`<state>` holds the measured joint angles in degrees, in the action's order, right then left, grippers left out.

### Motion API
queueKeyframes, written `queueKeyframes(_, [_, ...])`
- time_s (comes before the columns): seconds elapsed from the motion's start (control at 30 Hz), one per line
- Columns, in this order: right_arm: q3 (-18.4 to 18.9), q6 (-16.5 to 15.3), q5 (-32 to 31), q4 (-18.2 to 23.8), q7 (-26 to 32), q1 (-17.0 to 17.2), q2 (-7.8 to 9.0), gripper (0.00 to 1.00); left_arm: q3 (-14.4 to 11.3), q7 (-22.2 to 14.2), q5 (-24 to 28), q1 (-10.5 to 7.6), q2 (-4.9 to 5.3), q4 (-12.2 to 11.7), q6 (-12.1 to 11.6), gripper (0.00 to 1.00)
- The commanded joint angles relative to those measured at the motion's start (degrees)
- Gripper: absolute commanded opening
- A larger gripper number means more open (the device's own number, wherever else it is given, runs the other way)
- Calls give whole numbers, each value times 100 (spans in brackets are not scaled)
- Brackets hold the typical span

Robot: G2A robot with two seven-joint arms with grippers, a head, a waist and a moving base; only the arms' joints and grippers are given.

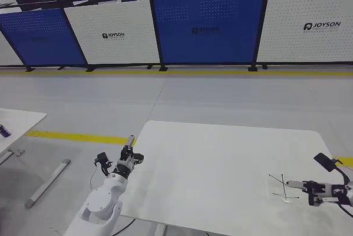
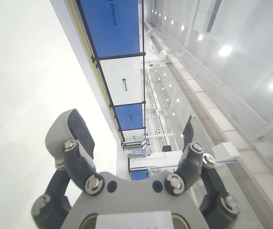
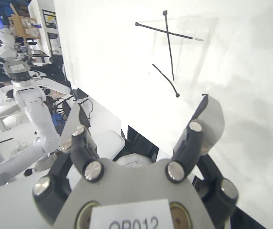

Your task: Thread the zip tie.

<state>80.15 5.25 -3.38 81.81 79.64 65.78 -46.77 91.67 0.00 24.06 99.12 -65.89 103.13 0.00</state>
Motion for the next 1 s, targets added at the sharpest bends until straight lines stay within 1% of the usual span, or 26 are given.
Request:
queueKeyframes(0.0, [11, 5, -23, 18, 0, 13, -3, 100, 0, 0, 0, 0, 0, 0, 0, 100])
queueKeyframes(0.3, [11, 5, -23, 18, 0, 13, -3, 100, 0, 0, 0, 0, 0, 0, 0, 100])
queueKeyframes(0.37, [41, 151, 46, -95, 0, 42, 1, 100, 0, 0, 0, 0, 0, 0, 0, 100])
queueKeyframes(0.4, [55, 328, 76, -100, 0, 52, 14, 100, 0, 0, 0, 0, 0, 0, 0, 100])
queueKeyframes(0.47, [2, 540, 49, -61, 0, 72, 44, 100, 0, 0, 0, 0, 0, 0, 0, 100])
queueKeyframes(0.5, [-92, 706, 27, -35, 0, 84, 70, 100, 0, 0, 0, 0, 0, 0, 0, 100])
queueKeyframes(0.53, [-149, 801, 30, -10, 0, 65, 92, 100, 0, 0, 0, 0, 0, 0, 0, 100])
queueKeyframes(0.63, [-212, 934, -118, 51, 0, 15, 162, 100, 0, 0, 0, 0, 0, 0, 0, 100])
queueKeyframes(0.97, [-230, 945, -119, 69, 0, 21, 175, 100, 0, 0, 0, 0, 0, 0, 0, 100])
